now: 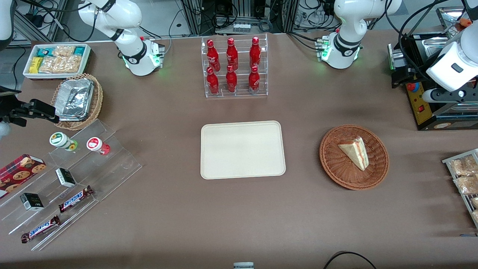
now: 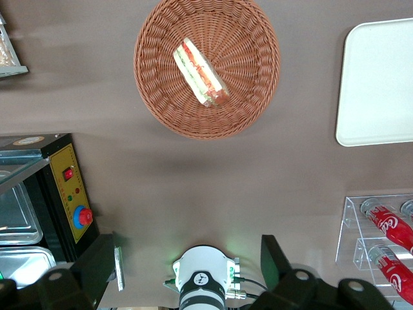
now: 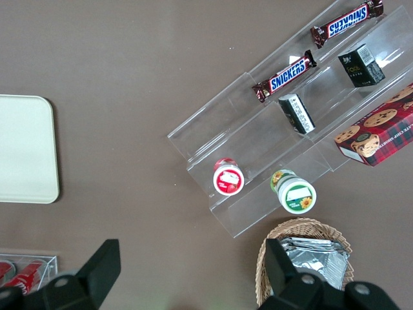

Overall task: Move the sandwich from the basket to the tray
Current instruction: 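Move the left gripper down over the wrapped sandwich in the wicker basket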

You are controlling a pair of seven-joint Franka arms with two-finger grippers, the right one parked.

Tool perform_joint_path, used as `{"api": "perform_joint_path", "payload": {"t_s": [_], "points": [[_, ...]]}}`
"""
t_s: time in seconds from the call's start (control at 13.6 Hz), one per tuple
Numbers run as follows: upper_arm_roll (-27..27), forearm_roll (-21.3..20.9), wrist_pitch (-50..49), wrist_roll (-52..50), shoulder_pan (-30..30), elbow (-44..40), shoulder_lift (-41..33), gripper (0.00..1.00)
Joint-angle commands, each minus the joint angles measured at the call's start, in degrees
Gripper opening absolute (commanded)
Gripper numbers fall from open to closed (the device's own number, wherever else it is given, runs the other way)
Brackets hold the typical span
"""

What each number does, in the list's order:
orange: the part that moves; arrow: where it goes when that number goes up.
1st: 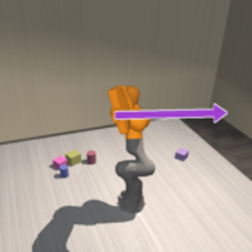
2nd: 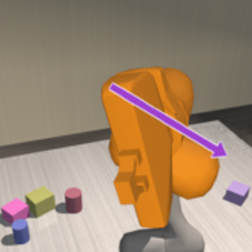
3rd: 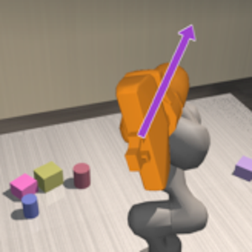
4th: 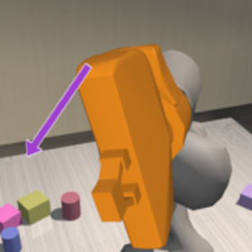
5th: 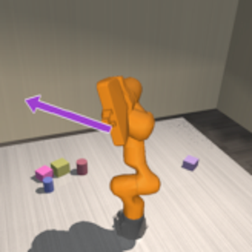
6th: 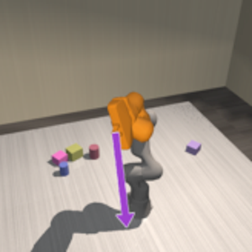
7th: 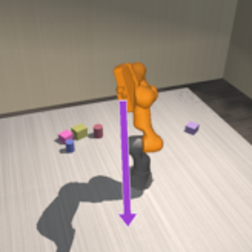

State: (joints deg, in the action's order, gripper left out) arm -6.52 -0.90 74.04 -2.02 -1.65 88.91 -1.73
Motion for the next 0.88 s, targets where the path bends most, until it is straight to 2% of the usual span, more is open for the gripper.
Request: {"api": "perform_joint_path", "payload": {"t_s": [0.0,0.29,0.59,0.81], "points": [[-0.1,0.7,0.1,-0.9,-0.4,0.1,-0.5,1.0],[-0.1,-0.2,2.5,-0.8,-0.3,3.9,0.2,1.0],[0.0,0.0,12.0,-1.5,-1.5,12.9,-1.4,1.0],[0.0,-0.1,19.9,-6.6,-1.8,19.1,-1.2,1.0]]}}
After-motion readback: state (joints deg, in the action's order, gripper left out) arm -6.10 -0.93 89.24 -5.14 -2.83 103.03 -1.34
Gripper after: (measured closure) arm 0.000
